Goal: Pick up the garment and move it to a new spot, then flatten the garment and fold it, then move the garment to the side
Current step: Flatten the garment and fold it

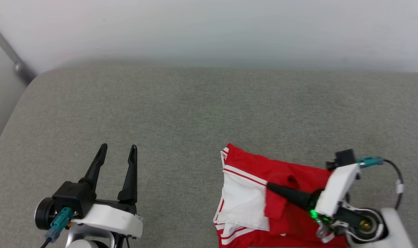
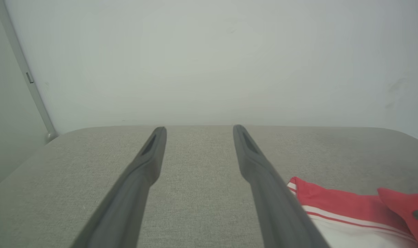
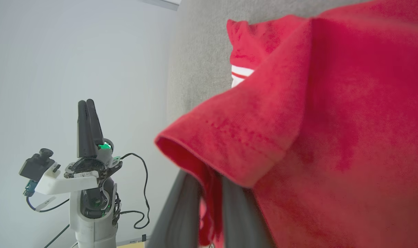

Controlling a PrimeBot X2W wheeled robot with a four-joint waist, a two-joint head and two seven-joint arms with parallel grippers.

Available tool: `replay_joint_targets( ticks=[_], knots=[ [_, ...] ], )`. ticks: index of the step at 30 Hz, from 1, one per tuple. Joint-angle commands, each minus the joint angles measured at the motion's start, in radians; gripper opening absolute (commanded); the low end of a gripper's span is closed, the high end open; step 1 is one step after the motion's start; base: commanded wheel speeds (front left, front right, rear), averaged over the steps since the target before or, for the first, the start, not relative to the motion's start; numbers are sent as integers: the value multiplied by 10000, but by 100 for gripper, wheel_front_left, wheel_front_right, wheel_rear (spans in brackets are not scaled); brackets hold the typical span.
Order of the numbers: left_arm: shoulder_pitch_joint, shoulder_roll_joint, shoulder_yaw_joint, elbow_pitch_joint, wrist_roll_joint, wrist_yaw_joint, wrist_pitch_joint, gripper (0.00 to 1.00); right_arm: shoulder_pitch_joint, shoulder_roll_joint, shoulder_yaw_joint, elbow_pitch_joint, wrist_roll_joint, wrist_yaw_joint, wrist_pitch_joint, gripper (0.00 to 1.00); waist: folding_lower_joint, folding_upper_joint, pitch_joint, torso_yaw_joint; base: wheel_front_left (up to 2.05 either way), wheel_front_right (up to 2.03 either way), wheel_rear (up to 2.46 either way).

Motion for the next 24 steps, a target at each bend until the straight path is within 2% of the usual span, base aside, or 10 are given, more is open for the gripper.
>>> replay_joint_targets(
  ticks=[1,5,8,9,10,14,20,24],
  knots=[
    [-129,-45,-15,39,32,-23,-27,100,-226,23,340,169,209,-3,-226,0,0,0,117,182,0,0,0],
    [-360,-165,-119,200,7,-113,-63,100,-535,21,1709,824,702,-4,-1090,0,0,0,265,478,0,0,0],
    [-458,-225,-177,344,-7,-183,-135,100,-801,20,2353,1355,424,-3,-1746,0,0,0,344,621,0,0,0],
    [-478,-247,-190,377,-8,-193,-137,100,-887,20,2508,1521,301,-3,-1927,37,0,0,376,652,0,0,0],
    [-495,-267,-196,407,-12,-202,-153,100,-959,21,2656,1674,215,-4,-2066,100,0,0,395,672,0,0,0],
    [-488,-297,-172,502,-64,-219,-233,100,-1285,-47,3109,1805,-185,-3,-2394,100,0,0,436,659,0,0,0],
    [-436,-248,-165,576,-63,-198,-263,100,-1427,-908,3879,1047,-1213,-4,-2775,100,0,0,302,449,0,0,0],
    [-305,-226,-151,606,-81,-155,-288,100,-1211,-1791,3995,547,-2596,-4,-3540,100,0,0,129,266,0,0,0]
  ],
)
